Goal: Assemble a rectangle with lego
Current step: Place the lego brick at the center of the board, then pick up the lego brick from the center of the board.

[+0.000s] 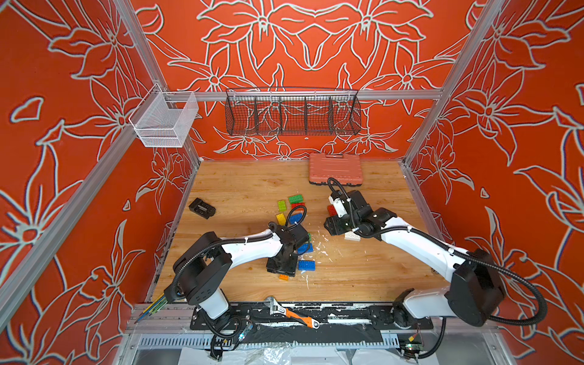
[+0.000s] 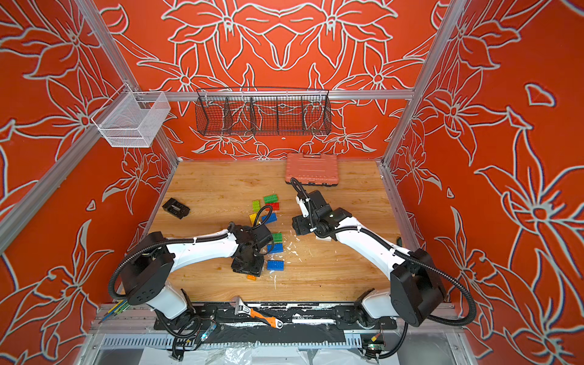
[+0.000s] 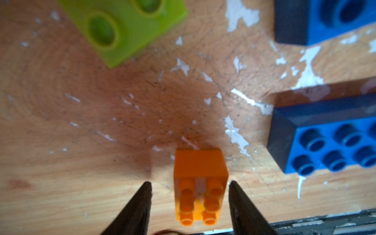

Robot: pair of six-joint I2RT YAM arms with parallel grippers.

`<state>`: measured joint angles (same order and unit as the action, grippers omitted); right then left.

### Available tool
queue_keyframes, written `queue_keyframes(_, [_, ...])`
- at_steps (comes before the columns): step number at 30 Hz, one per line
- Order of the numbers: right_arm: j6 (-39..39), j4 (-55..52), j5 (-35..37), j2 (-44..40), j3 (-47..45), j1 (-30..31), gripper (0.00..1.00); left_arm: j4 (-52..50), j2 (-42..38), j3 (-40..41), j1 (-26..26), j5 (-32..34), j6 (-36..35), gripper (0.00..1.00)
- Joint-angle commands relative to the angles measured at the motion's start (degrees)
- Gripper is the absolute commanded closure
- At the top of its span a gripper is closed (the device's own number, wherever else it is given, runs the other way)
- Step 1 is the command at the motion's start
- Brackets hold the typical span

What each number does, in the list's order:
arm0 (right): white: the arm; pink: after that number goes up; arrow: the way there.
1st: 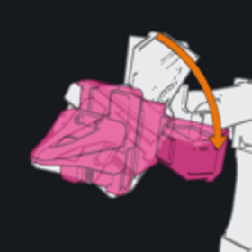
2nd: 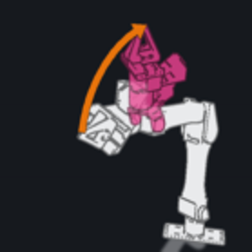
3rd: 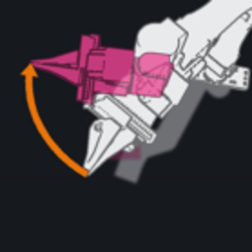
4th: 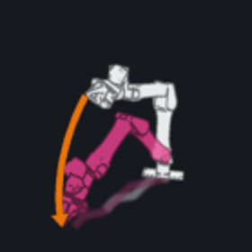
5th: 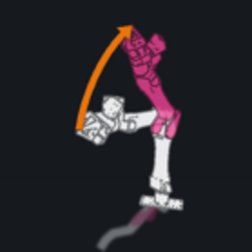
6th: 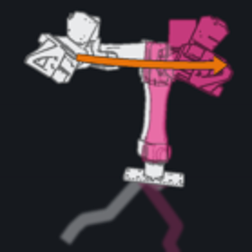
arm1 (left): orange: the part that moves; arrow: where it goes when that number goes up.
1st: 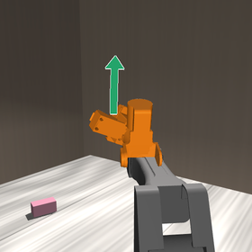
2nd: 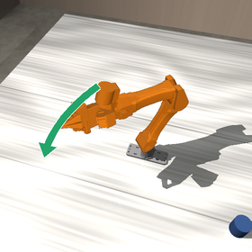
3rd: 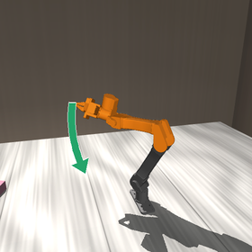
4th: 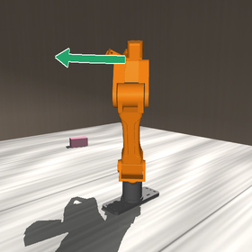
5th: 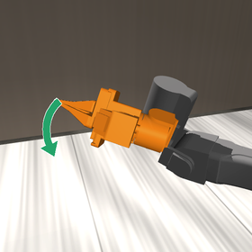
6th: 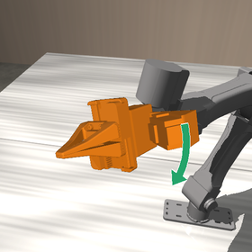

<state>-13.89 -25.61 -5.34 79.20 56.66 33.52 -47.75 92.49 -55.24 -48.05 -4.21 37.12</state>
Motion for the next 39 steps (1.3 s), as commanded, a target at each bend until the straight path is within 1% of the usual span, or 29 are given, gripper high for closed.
queue_keyframes(1, [0.91,-2.37,0.30,-0.26,2.88,0.49,0.29,-6.03,-2.76,-3.55,-0.20,1.26,1.25,0.41])
queue_keyframes(3, [1.57,-2.84,0.75,-0.48,3.66,0.48,0.29,-8.72,-2.86,-6.38,1.12,1.04,2.35,0.40])
queue_keyframes(5, [2.04,-2.53,1.11,-0.70,3.97,0.46,0.29,-10.44,-2.34,-8.65,4.03,0.53,3.39,0.42])
queue_keyframes(7, [2.30,-2.45,1.24,-0.43,4.47,0.43,0.29,-9.60,-2.09,-9.70,7.36,-0.48,3.37,0.49])
queue_keyframes(8, [2.42,-2.36,1.14,-0.22,4.75,0.48,0.29,-8.64,-2.04,-10.01,9.12,-1.16,3.01,0.49])
queue_keyframes(11, [2.45,-2.06,0.68,0.58,5.14,0.50,0.29,-8.47,0.03,-12.69,12.12,0.42,1.05,0.46])
queue_keyframes(15, [2.29,-1.69,0.09,1.13,4.70,0.47,0.29,-9.90,5.56,-18.04,13.96,1.22,-0.76,0.46])
queue_keyframes(17, [2.49,-1.34,0.31,1.27,3.97,0.47,0.29,-8.71,7.80,-19.24,14.93,-0.42,-0.62,0.46])
queue_keyframes(22, [2.54,-1.38,-0.15,1.05,2.77,0.43,0.28,-6.34,11.24,-19.37,15.27,-1.24,1.66,0.47])
queue_keyframes(25, [2.14,-1.13,-0.61,0.48,1.75,0.49,0.28,-5.85,12.17,-19.38,15.27,-0.03,2.60,0.49])
queue_keyframes(35, [1.51,-1.00,-0.06,-1.28,-0.24,0.44,0.28,-4.37,15.48,-19.20,15.26,0.91,2.92,0.58])
queue_keyframes(39, [0.81,-0.74,-0.15,-2.12,-1.29,0.43,0.28,-3.53,15.62,-19.08,15.27,1.98,2.61,0.58])
